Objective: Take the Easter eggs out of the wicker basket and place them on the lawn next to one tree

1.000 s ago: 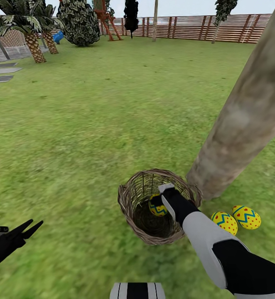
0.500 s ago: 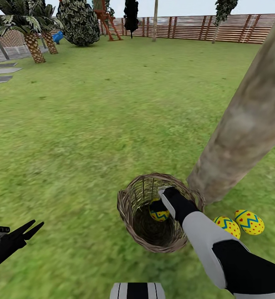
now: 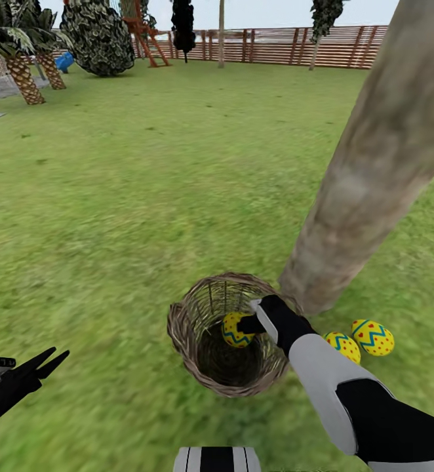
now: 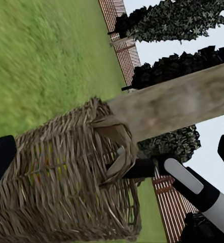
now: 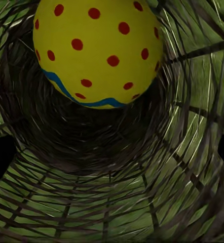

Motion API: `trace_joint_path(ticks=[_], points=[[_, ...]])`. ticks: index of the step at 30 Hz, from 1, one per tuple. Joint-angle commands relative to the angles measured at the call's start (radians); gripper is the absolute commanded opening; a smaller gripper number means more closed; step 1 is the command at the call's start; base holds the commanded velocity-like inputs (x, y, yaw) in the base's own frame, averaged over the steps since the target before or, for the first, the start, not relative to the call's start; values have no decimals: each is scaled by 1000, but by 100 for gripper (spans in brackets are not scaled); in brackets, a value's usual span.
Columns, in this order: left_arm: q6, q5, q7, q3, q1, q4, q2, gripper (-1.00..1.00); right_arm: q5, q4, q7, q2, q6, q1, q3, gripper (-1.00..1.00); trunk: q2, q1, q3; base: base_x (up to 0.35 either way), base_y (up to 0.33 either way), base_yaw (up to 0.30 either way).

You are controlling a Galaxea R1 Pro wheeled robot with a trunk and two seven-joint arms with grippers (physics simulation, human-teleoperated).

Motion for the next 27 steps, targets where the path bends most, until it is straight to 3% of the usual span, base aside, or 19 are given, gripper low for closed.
trace_joint_path(ticks=[1,22,27], points=[[11,1,-3,0,0,0,0,100,-6,-1,-6,0,4,0,7,100,0,0,0,0,0,-176],[11,-1,-3,0,0,0,-2,100,-4,-3,-5,6,-1,0,8,100,0,0,0,60,93,-4],[11,-1,-3,0,0,0,-2,100,-6,-3,-6,7,-40,0,4,100,0,0,0,7,9,0]])
